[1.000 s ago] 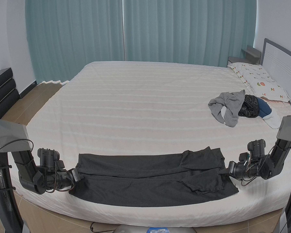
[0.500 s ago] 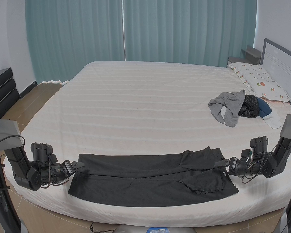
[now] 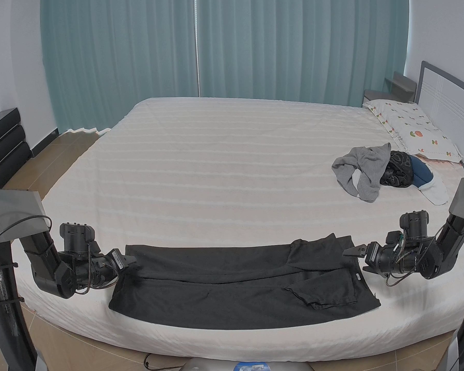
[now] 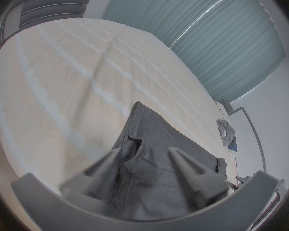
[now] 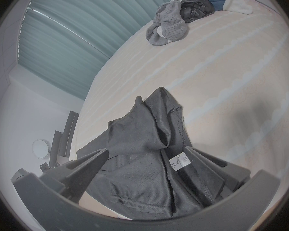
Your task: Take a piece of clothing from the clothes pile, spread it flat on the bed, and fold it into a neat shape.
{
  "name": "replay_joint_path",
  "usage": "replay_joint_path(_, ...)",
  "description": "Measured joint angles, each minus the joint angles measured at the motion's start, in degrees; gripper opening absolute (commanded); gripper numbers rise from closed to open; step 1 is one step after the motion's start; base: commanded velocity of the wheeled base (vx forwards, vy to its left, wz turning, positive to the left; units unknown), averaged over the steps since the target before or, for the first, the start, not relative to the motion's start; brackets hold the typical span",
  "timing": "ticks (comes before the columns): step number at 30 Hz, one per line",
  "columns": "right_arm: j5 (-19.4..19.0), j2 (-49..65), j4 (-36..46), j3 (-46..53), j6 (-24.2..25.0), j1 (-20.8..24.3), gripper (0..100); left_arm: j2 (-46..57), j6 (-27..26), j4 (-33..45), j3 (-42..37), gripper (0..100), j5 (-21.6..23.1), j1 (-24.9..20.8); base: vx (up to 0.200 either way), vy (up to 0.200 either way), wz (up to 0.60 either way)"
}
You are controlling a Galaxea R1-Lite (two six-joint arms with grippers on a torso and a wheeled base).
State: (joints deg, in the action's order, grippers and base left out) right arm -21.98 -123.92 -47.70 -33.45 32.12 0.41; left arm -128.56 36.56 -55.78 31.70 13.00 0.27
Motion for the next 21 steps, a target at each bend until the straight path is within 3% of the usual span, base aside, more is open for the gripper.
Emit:
replay_joint_path(7, 5.34, -1.77, 0.20, -3.40, 6.72, 2.00, 100, -1.26, 5.67, 0.01, 2.76, 0, -4.77, -0.20, 0.000, 0.000, 0.00)
replay_joint_path(12, 6.30, -3.18, 0.63, -5.30, 7.75, 3.24, 100, -0.82, 6.49, 0.01, 3.50, 0, -5.34, -0.20, 0.000, 0.000, 0.00)
replay_joint_path(13, 6.33, -3.45, 0.77, -5.52, 7.81, 3.33, 0, -0.71, 6.49, 0.01, 3.52, 0, -5.34, -0.20, 0.000, 0.000, 0.00)
replay_joint_path(21, 8.02, -5.74, 4.13, -8.85, 8.02, 3.91, 0, 0.15, 6.55, 0.09, 3.45, 0, -5.36, -0.20, 0.000, 0.000, 0.00)
